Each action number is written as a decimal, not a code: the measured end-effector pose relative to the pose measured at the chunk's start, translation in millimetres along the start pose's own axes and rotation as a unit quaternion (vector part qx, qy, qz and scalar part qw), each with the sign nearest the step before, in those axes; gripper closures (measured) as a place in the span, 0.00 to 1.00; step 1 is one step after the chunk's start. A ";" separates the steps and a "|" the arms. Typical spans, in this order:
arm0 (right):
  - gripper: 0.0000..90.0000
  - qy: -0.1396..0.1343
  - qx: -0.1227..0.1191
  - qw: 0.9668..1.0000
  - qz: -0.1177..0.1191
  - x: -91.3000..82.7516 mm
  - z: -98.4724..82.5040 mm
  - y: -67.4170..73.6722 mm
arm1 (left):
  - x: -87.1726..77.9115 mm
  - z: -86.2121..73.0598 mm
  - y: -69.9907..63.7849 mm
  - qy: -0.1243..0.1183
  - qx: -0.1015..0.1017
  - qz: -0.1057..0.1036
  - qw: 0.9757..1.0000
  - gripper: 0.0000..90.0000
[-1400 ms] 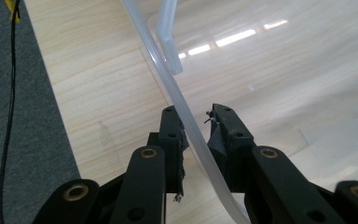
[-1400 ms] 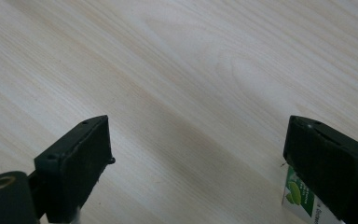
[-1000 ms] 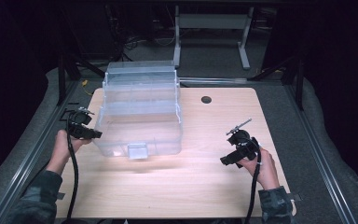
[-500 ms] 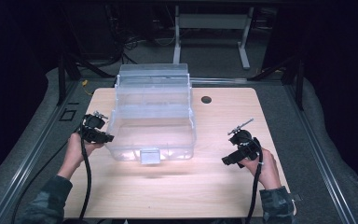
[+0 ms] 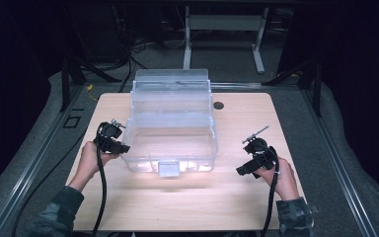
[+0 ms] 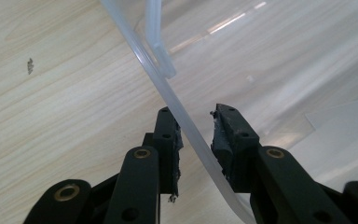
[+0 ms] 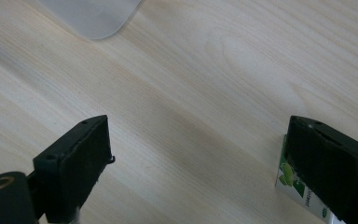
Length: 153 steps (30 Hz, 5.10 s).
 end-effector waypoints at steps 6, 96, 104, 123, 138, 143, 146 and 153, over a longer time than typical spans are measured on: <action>0.08 -0.001 0.004 1.000 0.000 -1.2 -0.7 -1.8 | 0.8 2.4 -9.0 0.001 0.004 -0.004 1.000 0.78; 0.50 0.047 0.091 0.994 -0.027 18.9 -12.2 -93.4 | -2.5 -80.0 2.3 0.036 -0.033 -0.041 0.998 0.00; 0.51 0.047 0.084 0.995 -0.034 16.2 -11.2 -90.9 | -3.1 -80.9 2.6 0.036 -0.034 -0.039 0.998 0.00; 0.51 0.031 0.051 0.998 -0.027 -0.7 -6.6 -70.6 | 5.1 -79.3 0.8 0.027 -0.021 -0.029 0.999 0.01; 0.51 0.022 0.026 0.999 -0.012 -19.7 3.5 -51.5 | 5.2 -80.6 0.3 0.026 -0.026 -0.025 0.999 0.00; 0.51 0.008 0.015 1.000 0.004 -28.7 7.7 -47.1 | 4.2 -82.3 -0.8 0.028 -0.023 -0.018 0.999 0.01; 0.51 0.008 0.008 1.000 0.006 -33.0 11.5 -46.4 | 2.6 -86.8 1.3 0.031 -0.026 -0.010 0.999 0.01; 0.51 0.008 -0.009 1.000 0.009 -45.5 25.5 -45.4 | -1.0 -94.4 1.9 0.026 -0.036 -0.002 0.999 0.01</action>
Point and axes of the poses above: each handheld gripper's, and its own axes: x roughly forward along the jaws, z roughly out of its top, y roughly to its left, the point moved 1 cm from there along x, roughly forward along the jaws, and after that the axes turned 3 degrees about x, right-handed, at the moved point
